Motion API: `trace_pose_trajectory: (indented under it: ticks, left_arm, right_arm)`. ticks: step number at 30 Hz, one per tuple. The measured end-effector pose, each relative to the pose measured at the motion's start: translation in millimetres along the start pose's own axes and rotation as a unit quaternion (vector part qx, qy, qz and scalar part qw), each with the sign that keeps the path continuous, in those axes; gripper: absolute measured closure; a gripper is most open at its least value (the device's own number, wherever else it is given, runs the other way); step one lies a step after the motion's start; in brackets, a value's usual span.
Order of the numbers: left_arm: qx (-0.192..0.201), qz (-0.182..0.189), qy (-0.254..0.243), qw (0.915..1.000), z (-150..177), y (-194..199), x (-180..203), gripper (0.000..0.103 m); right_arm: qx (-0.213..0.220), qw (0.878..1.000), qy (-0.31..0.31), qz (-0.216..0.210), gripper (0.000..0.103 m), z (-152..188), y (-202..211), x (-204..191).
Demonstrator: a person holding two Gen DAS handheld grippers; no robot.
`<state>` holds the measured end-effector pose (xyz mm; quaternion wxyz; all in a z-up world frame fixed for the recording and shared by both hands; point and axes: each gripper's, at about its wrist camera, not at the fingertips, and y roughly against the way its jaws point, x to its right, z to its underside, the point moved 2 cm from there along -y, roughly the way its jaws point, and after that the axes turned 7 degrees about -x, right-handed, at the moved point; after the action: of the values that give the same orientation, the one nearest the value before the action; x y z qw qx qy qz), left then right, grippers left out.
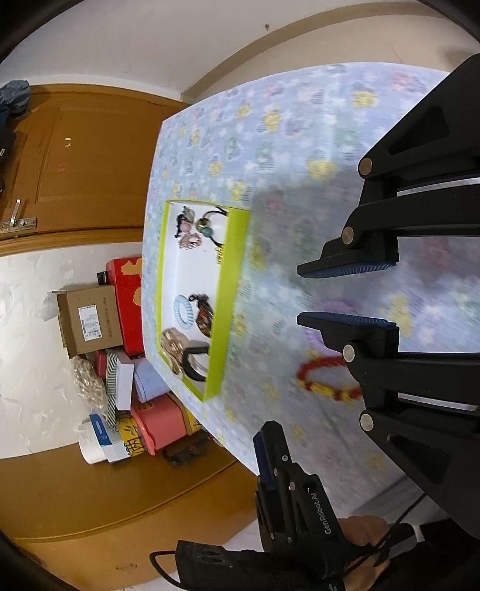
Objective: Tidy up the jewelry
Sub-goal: 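Grasp the red bead bracelet with the left tool while the right tool grasps the lavender coil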
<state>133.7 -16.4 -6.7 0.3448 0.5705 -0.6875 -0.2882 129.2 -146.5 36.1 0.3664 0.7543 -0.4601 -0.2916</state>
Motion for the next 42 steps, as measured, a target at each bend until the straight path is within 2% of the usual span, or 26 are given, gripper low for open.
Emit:
trace_pose_trajectory:
  ticks: [4, 7, 12, 18, 31, 38, 39, 41, 42]
  left_arm:
    - [-0.003, 0.0, 0.007, 1.0, 19.0, 9.5, 3.2, 0.081]
    - [-0.004, 0.002, 0.009, 1.0, 30.1, 15.9, 5.2, 0.081]
    - [-0.009, 0.005, 0.012, 0.9999, 42.3, 17.1, 8.5, 0.078]
    - [-0.019, 0.009, 0.01, 0.9997, 43.7, 8.7, 14.5, 0.078]
    - [-0.06, 0.013, 0.031, 0.9976, 32.0, -41.6, 20.9, 0.078]
    - [-0.048, -0.027, -0.001, 0.9985, 29.3, -49.9, 28.2, 0.078]
    - [-0.045, -0.033, -0.007, 0.9984, 29.8, -50.3, 28.6, 0.079]
    - [-0.041, -0.049, -0.016, 0.9978, 29.7, -50.7, 27.3, 0.092]
    - [-0.04, -0.054, -0.017, 0.9976, 29.3, -50.8, 25.6, 0.092]
  right_arm:
    - [0.002, 1.0, -0.005, -0.005, 0.083, 18.8, 11.6, -7.5]
    - [0.005, 1.0, -0.007, -0.009, 0.072, 27.9, 17.7, -11.1]
    - [0.003, 1.0, -0.01, -0.011, 0.071, 37.6, 20.0, -13.7]
    - [0.001, 1.0, -0.012, -0.009, 0.071, 38.7, 15.0, -11.3]
    - [-0.02, 1.0, -0.019, -0.005, 0.071, 32.3, -15.9, 1.8]
    - [-0.033, 0.999, -0.009, -0.006, 0.071, 24.2, -37.8, 2.2]
    - [-0.034, 0.999, -0.008, -0.006, 0.071, 23.0, -40.3, 2.2]
    - [-0.038, 0.999, -0.004, -0.007, 0.071, 19.8, -47.5, 1.2]
    - [-0.04, 0.999, -0.001, -0.007, 0.071, 18.0, -52.2, 0.2]
